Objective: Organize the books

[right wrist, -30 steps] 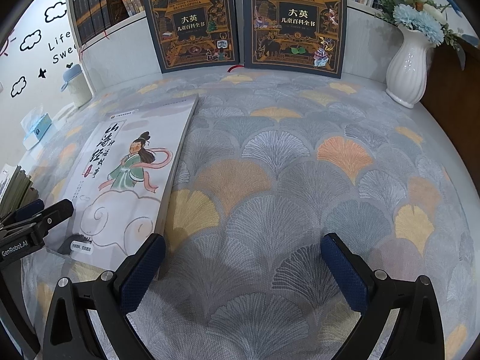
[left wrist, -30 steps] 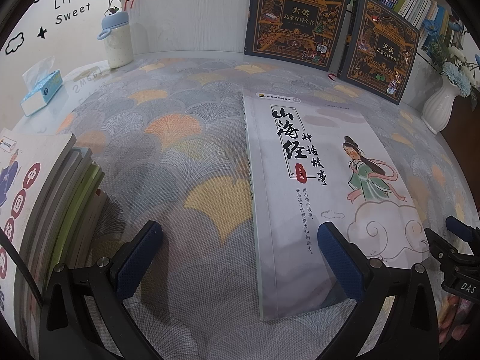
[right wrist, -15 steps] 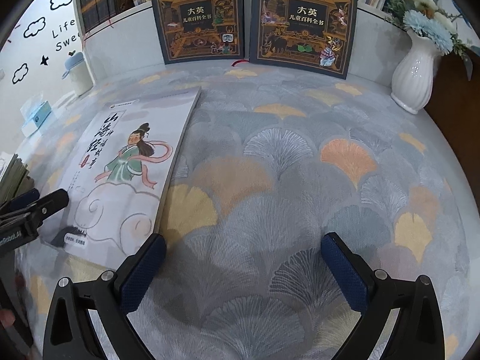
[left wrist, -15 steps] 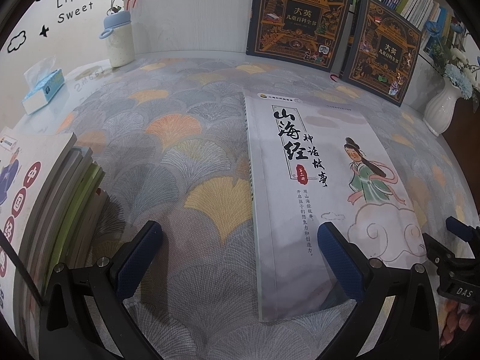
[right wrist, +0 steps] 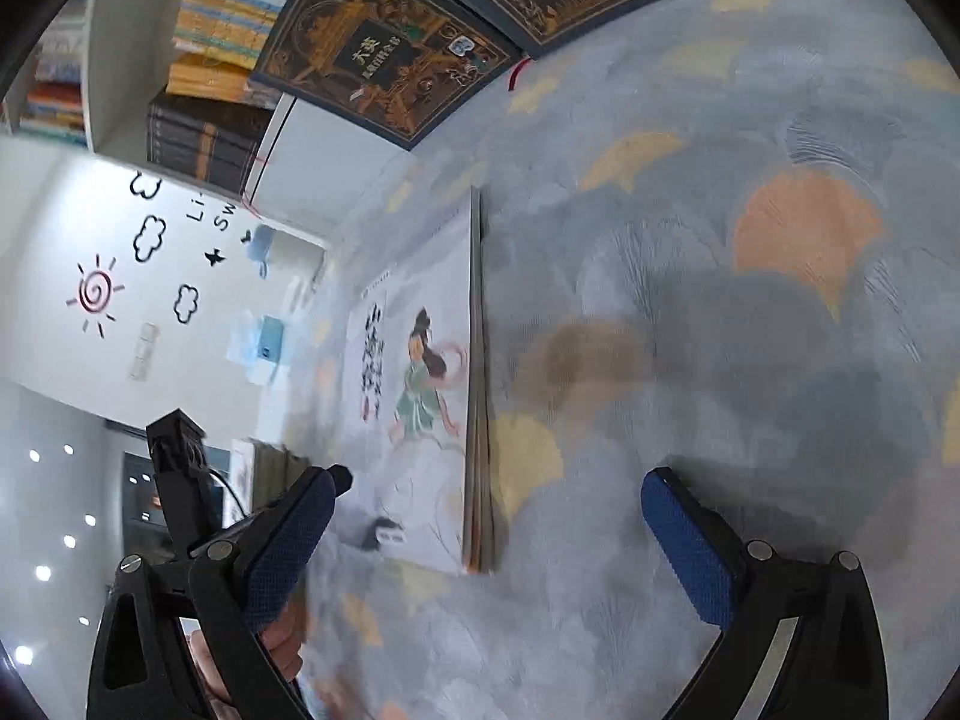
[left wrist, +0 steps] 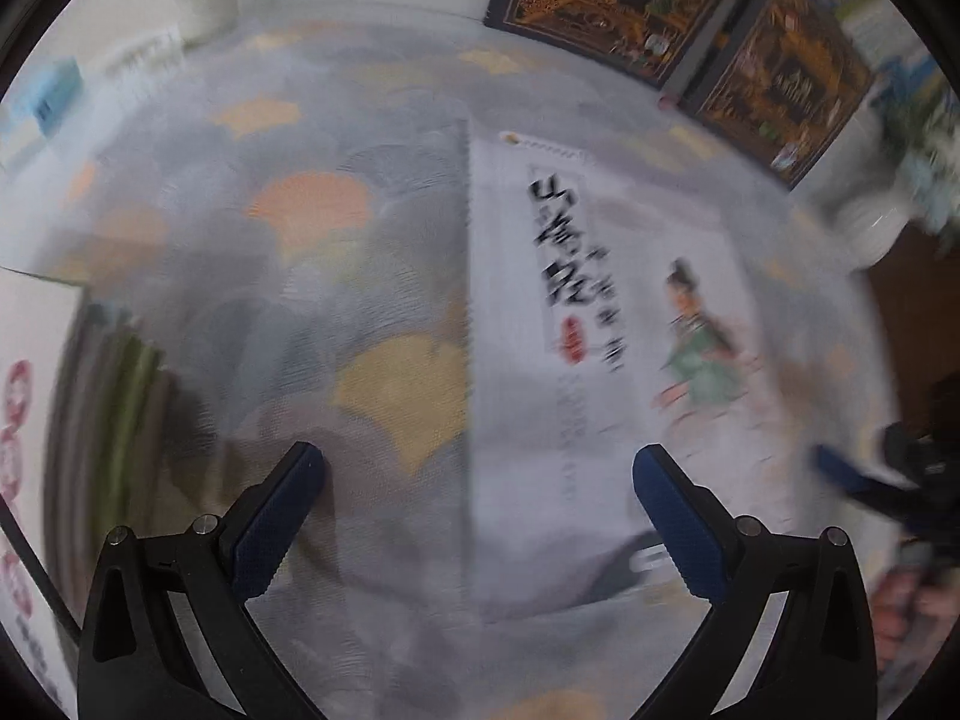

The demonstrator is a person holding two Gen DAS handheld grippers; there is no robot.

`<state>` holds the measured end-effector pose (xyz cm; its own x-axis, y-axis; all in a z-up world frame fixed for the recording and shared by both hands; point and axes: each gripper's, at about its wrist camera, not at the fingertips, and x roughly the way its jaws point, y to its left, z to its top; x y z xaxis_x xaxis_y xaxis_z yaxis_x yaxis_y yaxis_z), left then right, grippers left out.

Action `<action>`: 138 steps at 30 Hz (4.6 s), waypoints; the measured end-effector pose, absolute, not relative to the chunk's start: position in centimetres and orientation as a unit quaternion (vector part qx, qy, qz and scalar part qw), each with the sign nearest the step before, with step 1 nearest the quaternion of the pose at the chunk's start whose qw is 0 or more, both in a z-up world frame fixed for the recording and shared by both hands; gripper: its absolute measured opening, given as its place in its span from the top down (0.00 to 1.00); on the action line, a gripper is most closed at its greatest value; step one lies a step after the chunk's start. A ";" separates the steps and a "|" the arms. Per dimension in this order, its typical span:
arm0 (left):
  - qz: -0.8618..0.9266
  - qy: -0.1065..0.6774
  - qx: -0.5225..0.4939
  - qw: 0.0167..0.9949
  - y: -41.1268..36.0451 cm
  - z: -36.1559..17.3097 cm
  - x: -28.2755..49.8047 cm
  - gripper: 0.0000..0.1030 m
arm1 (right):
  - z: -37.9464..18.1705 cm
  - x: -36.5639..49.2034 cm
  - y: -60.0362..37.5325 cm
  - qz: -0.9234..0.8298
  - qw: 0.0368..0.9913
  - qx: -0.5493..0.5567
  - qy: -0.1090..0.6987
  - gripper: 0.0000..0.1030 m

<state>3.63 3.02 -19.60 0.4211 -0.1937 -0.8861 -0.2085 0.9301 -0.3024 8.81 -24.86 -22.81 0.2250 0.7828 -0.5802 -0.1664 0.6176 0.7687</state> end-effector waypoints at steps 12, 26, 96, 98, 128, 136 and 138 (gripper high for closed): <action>-0.071 0.488 -0.280 0.824 5.1 -20.0 4.6 0.30 | -21.9 13.0 -17.6 0.328 0.776 0.195 0.502 0.02; -0.133 0.460 -0.348 0.806 6.1 -20.9 4.0 0.30 | -24.0 12.6 -18.4 0.439 0.704 0.236 0.506 0.39; -0.129 0.359 -0.238 0.893 8.8 -3.6 -5.7 0.43 | -7.4 -1.4 -13.3 0.450 0.775 0.196 0.398 0.83; -0.124 0.350 -0.236 0.898 10.6 -3.0 -6.6 0.43 | -7.1 -1.8 -11.5 0.465 0.766 0.203 0.396 0.83; -0.024 0.405 -0.218 0.888 24.7 -13.0 -14.8 0.33 | -17.2 -6.1 5.5 0.517 0.686 0.195 0.474 0.81; 0.011 0.419 -0.153 0.895 22.9 -12.9 -15.1 0.27 | -17.1 -7.7 5.6 0.499 0.712 0.169 0.464 0.81; 0.018 0.422 -0.146 0.894 22.6 -12.9 -14.9 0.26 | -17.2 -7.9 5.7 0.489 0.721 0.155 0.466 0.81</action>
